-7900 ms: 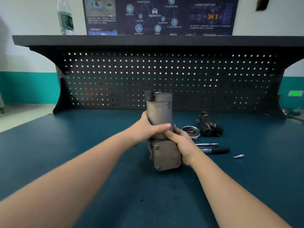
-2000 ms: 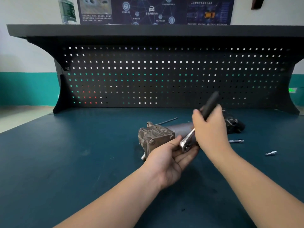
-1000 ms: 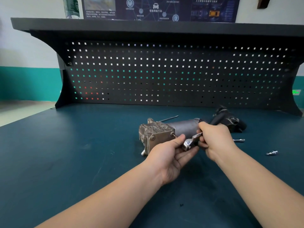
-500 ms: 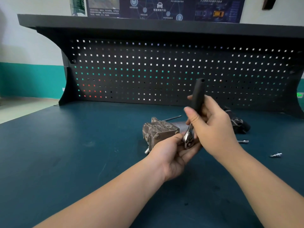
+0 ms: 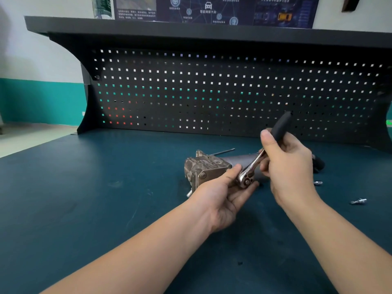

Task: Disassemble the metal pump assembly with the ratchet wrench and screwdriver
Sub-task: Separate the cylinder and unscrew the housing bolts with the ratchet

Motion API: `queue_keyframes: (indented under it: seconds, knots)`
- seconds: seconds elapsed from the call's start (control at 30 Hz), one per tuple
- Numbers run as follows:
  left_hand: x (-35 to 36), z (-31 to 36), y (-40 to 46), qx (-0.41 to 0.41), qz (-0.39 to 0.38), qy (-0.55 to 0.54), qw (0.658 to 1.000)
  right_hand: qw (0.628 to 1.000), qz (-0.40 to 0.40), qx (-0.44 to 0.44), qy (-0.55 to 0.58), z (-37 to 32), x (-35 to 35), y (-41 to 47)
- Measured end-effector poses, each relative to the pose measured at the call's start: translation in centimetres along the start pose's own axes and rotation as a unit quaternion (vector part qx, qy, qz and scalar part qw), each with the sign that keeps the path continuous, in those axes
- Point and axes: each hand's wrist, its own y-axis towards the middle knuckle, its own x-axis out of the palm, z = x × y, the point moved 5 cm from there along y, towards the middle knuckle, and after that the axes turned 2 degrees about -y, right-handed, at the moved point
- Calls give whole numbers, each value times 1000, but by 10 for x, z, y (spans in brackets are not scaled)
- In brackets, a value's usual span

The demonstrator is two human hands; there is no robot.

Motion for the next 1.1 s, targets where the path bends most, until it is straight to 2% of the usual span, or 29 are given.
queue_keyframes:
  seconds: [0.13, 0.27, 0.33, 0.43, 0.5, 0.63, 0.77, 0.87, 0.9, 0.93, 1.0, 1.03, 1.1]
  knots:
    - [0, 1, 0, -7, 4, 13, 1000, 998, -35, -44, -40, -7, -2, 3]
    - [1, 2, 0, -8, -6, 12, 1000, 987, -115, -109, -25, -24, 12, -1]
    - [2, 2, 0, 0, -16, 11, 1000, 969, -187, -157, -38, -34, 27, -8]
    - [3, 3, 0, 19, -29, 33, 999, 919, -275, -235, -157, -43, 49, -26]
    - [3, 2, 0, 16, -30, 43, 998, 894, -267, -286, -219, -45, 51, -32]
    - [0, 1, -1, -6, -29, 60, 998, 899, -176, -326, -233, -42, 37, -29]
    - [2, 0, -1, -6, -18, 49, 999, 955, -97, -228, -162, -27, 24, -20]
    - [5, 1, -1, -4, -20, 19, 1000, 996, 13, -47, -77, -3, 9, -3]
    - [6, 1, 0, -8, -25, 11, 1000, 997, 53, 49, -18, 10, 3, 1]
    - [7, 1, 1, -12, -28, 9, 1000, 983, 84, 151, 54, 23, -1, 2]
    - [6, 0, 2, -17, -27, 14, 999, 938, 113, 292, 148, 42, -2, -4]
    - [6, -2, 2, -18, -27, 17, 999, 928, 108, 319, 162, 46, -1, -5]
    - [5, -4, 2, -19, -18, 28, 999, 944, 98, 278, 152, 42, -1, -2]
